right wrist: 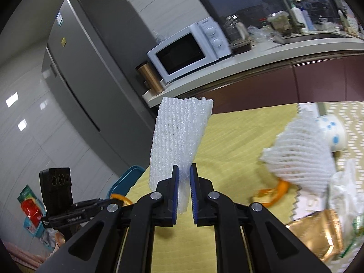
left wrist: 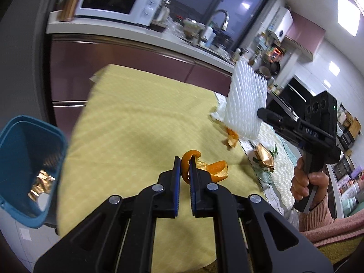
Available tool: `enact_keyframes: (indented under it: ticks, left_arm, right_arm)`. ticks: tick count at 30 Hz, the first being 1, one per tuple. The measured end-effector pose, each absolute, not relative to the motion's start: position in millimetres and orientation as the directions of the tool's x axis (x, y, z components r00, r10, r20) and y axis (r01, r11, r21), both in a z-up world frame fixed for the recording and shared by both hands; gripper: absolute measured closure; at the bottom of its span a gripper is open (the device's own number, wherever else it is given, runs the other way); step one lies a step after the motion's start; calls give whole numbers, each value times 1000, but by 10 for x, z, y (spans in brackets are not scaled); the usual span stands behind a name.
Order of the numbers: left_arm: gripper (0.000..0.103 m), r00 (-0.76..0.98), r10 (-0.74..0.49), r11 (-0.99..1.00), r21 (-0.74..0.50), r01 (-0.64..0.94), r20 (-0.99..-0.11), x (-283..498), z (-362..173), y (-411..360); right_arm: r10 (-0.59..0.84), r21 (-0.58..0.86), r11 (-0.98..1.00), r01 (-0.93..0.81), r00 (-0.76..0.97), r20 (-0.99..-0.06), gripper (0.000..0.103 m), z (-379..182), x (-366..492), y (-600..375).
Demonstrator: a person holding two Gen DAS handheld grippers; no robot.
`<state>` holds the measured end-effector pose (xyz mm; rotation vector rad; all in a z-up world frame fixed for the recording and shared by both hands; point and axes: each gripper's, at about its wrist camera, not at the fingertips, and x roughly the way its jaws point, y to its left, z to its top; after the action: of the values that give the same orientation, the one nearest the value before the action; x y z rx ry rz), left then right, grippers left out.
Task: Collect trash
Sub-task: 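Carry peel and foam net to the blue bin and open both tools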
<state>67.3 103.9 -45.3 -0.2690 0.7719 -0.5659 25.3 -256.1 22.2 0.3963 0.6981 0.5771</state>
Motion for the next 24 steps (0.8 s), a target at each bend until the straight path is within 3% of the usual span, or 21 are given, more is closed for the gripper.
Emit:
enact_keyframes:
  ticks: [24]
  left_arm:
    - [95, 772, -277, 915, -403, 30, -572, 461, -328, 2590]
  right_arm:
    - [786, 538, 608, -585, 344, -514, 94, 193, 658, -1022]
